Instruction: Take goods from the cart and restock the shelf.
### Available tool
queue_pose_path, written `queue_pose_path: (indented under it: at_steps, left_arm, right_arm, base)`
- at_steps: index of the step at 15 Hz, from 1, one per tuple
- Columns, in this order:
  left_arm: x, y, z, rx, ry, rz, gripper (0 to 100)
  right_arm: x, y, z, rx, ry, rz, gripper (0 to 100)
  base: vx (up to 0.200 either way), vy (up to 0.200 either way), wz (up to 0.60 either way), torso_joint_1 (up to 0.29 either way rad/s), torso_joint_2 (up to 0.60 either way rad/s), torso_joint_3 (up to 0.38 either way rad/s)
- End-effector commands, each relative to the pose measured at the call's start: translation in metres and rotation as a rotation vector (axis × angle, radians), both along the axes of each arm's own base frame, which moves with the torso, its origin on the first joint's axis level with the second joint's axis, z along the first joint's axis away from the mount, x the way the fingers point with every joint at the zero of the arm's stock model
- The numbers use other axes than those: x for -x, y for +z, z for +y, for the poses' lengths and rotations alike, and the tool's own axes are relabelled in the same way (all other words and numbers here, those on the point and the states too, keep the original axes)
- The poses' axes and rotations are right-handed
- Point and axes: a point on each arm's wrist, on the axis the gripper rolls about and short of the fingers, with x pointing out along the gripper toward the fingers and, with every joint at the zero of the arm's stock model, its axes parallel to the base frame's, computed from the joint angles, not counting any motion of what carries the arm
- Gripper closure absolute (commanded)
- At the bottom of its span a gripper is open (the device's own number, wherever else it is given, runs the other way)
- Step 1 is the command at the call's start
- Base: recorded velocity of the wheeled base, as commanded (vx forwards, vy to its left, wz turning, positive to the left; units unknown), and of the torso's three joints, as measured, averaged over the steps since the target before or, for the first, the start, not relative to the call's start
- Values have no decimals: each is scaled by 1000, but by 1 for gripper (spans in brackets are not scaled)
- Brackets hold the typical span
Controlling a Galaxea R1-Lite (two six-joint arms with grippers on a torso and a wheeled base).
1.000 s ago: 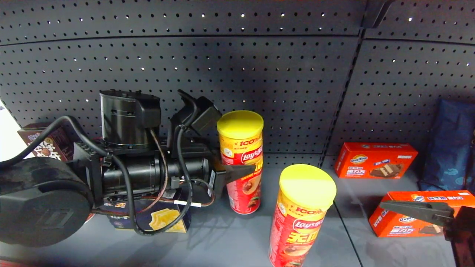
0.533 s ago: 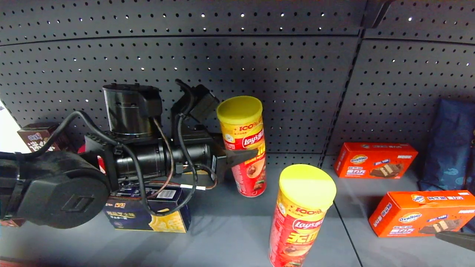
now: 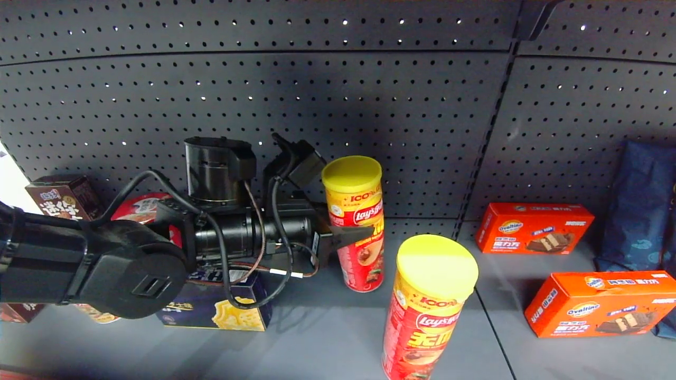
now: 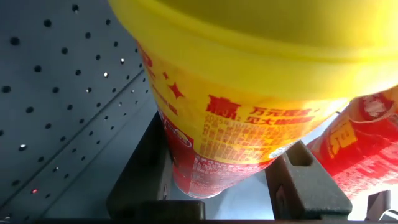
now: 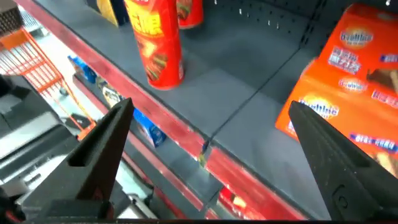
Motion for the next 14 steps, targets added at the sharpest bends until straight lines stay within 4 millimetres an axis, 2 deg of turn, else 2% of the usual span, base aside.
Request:
queue_pose_path:
  at_steps: [1, 2, 4, 6, 10, 12, 14]
  left_arm:
    - [-1, -4, -1, -6, -1, 11, 100]
    - [-1, -3, -1, -6, 0, 9, 100]
    - [0, -3, -2, -9, -3, 15, 100]
    - [3, -4, -7, -11, -15, 15, 100]
    - [2, -6, -14, -14, -26, 17, 100]
    - [-9, -3, -22, -3, -21, -2, 100]
    - [-14, -3, -25, -3, -2, -11, 100]
  right_arm:
    - [-1, -10, 0, 22, -26, 23, 0]
    - [-1, -20, -1, 65, -69, 30, 0]
    - [4, -37, -4, 123, -49, 0, 0]
    - [11, -54, -9, 118, -42, -2, 0]
    - [19, -66, -14, 125, -54, 7, 0]
    - [25, -86, -18, 97, -102, 5, 0]
    - [29, -87, -20, 56, -180, -11, 0]
  base:
    - [0, 0, 0, 0, 0, 0]
    - [0, 0, 0, 0, 0, 0]
    - [0, 0, 0, 0, 0, 0]
    - [0, 0, 0, 0, 0, 0]
    - [0, 0, 0, 0, 0, 0]
    - [0, 0, 0, 0, 0, 0]
    - [0, 0, 0, 0, 0, 0]
